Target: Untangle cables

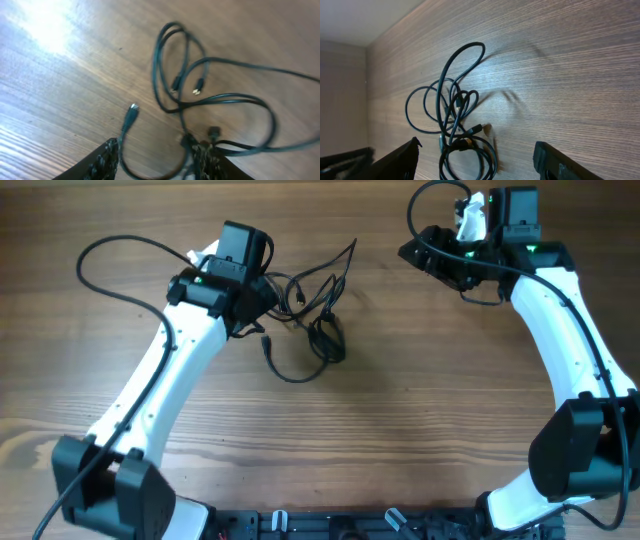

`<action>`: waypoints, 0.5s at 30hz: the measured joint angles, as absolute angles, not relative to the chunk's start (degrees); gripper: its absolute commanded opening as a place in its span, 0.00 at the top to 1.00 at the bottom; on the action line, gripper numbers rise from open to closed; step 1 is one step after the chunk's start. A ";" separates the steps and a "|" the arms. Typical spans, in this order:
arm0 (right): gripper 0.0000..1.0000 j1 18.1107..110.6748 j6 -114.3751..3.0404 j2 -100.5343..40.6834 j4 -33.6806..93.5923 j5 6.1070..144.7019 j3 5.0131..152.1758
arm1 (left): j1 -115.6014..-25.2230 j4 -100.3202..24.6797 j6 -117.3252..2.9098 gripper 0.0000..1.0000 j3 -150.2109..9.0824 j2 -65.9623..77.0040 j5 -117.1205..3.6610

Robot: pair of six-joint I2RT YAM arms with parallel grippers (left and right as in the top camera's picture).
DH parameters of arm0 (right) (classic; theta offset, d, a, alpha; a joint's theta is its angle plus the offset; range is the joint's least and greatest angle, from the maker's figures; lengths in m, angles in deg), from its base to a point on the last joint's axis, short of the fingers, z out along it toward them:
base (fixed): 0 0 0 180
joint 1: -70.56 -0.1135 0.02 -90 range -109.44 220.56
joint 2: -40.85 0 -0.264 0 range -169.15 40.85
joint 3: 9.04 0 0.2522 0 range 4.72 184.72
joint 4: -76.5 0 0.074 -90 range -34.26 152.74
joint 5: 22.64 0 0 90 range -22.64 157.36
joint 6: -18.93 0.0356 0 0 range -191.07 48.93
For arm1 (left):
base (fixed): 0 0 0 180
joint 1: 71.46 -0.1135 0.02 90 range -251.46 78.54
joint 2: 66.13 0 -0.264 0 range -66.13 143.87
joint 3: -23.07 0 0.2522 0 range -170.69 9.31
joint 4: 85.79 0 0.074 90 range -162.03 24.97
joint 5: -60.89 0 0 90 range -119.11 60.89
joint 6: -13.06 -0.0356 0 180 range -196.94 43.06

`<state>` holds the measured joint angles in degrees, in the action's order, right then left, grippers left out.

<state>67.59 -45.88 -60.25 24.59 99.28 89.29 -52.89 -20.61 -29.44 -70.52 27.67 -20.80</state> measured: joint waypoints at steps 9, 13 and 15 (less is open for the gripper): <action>0.18 67.64 -45.90 -60.25 23.85 99.28 89.29 | -55.21 -32.19 -30.16 0.53 -65.43 36.98 -22.20; 0.18 67.64 -45.90 -60.25 23.48 99.26 89.29 | -55.52 -37.22 -31.23 0.73 -64.23 38.78 -23.24; 0.18 67.64 -45.90 -60.25 23.26 99.28 89.29 | -55.52 -38.60 -31.32 0.89 -64.23 38.84 -23.29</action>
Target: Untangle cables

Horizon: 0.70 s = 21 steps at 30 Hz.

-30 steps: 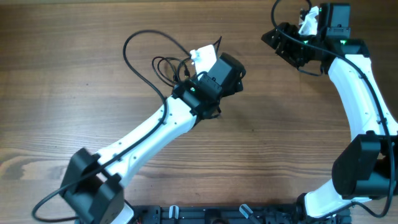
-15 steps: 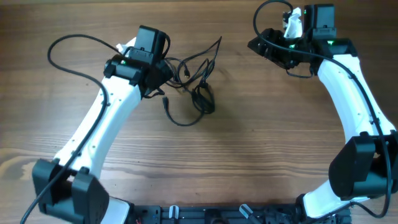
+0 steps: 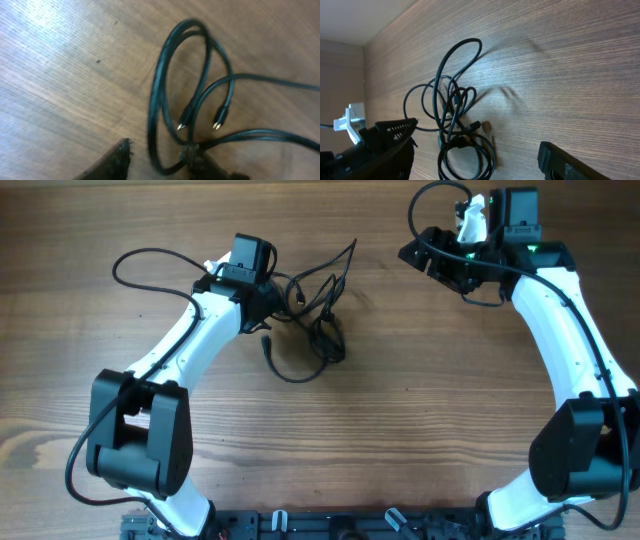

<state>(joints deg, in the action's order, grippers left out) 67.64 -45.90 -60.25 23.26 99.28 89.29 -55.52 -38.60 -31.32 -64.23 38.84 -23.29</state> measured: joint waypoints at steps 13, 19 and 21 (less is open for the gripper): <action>0.26 67.20 -48.37 -60.25 24.02 104.38 89.29 | -55.52 -39.56 -39.45 0.96 -67.15 37.75 -29.56; 0.25 60.10 -49.90 -60.23 36.02 116.38 89.32 | -56.48 -39.08 -43.32 0.96 -82.35 21.99 -46.41; 0.25 58.22 -49.70 -60.23 38.12 117.51 89.32 | -56.59 -39.71 -43.16 0.96 -84.66 15.39 -49.87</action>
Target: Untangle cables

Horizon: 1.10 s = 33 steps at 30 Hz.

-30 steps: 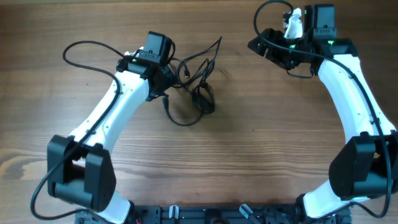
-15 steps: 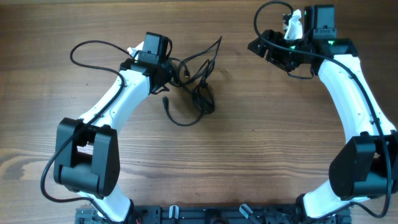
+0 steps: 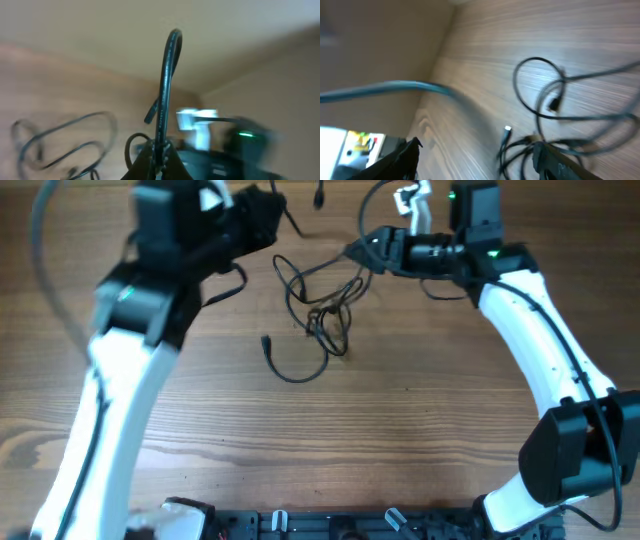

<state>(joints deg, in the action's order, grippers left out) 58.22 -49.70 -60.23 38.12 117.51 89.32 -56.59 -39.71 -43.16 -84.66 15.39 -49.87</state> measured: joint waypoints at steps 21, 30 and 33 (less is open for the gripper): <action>0.67 56.43 -47.43 -60.08 52.54 125.88 89.32 | -61.35 -30.86 -31.58 0.96 -84.40 12.53 -54.72; 0.95 55.68 -50.22 -60.08 47.47 123.06 89.32 | -61.35 -26.49 -31.19 0.00 -84.40 13.49 -52.80; 0.95 57.93 -49.94 -60.08 43.52 118.52 89.36 | -61.35 -23.93 -31.17 0.00 -84.40 13.49 -49.69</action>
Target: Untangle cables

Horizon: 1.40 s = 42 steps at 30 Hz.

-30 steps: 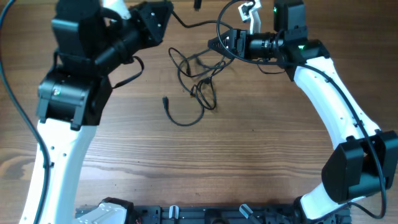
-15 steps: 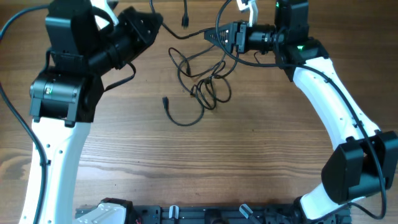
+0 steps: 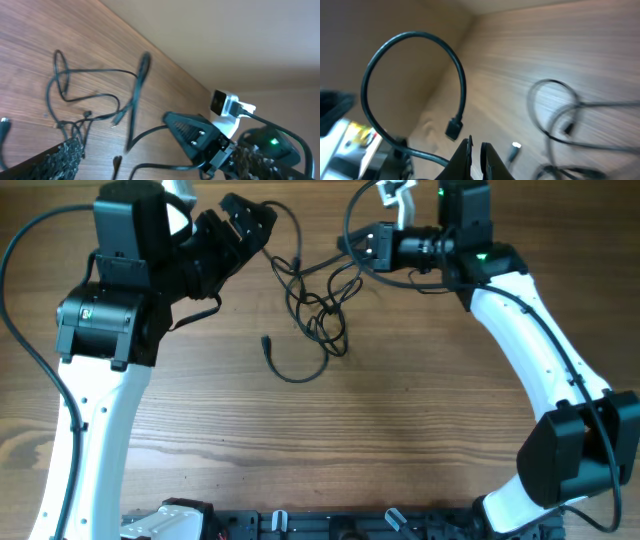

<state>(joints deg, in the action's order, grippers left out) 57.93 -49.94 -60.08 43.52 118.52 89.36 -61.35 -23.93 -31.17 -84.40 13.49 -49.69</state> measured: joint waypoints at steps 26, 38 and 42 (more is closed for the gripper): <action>0.96 101.84 -38.64 -66.35 42.86 59.72 89.84 | -61.35 -18.12 -33.35 0.00 -84.40 14.34 -44.97; 0.00 101.67 -36.94 -74.87 58.25 62.26 89.64 | -61.35 -18.20 -33.37 0.00 -84.40 14.34 -42.79; 0.00 101.67 -36.78 -74.98 51.30 61.45 89.66 | -61.35 -18.20 -33.37 0.00 -84.40 14.36 -42.61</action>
